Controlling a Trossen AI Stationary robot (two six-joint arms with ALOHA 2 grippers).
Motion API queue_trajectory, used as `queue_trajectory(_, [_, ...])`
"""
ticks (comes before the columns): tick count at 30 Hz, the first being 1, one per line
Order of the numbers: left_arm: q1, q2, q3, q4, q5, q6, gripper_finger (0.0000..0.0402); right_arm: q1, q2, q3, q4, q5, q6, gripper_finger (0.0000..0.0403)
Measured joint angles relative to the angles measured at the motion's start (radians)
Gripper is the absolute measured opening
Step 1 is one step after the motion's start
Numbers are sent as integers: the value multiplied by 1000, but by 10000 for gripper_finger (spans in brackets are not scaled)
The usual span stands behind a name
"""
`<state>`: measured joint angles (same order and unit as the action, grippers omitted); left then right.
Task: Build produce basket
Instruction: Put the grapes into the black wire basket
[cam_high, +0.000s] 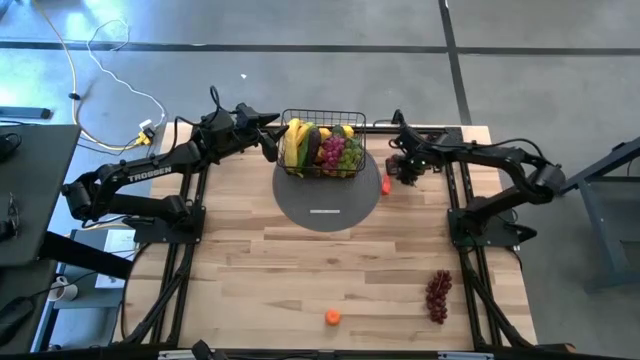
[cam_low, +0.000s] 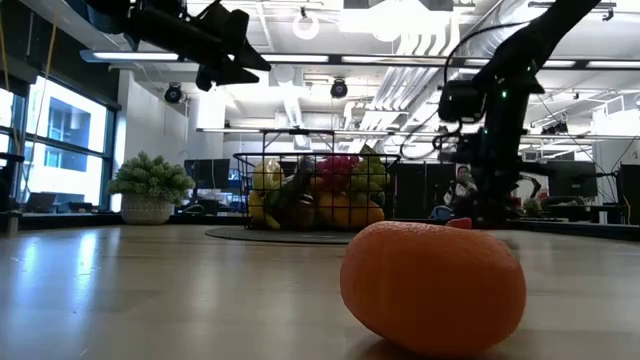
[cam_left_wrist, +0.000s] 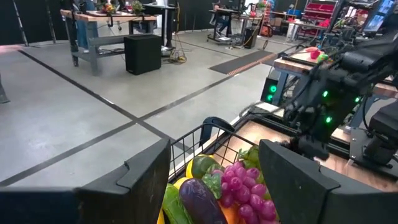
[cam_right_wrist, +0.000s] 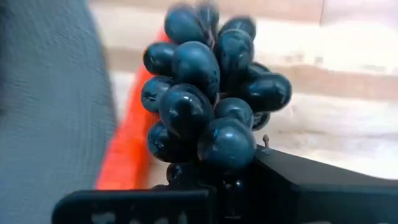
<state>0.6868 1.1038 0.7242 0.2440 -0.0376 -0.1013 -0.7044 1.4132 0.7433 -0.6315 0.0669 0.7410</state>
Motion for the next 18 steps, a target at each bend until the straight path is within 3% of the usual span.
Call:
queue_trajectory(10, [0, 0, 0, -2, 0, 0, 231, 0, -105, 190, -44, 66, -71, 1])
queue_trajectory(18, [0, 0, 0, -30, 0, 0, 231, 0, -99, 405, -37, 166, -263, 1])
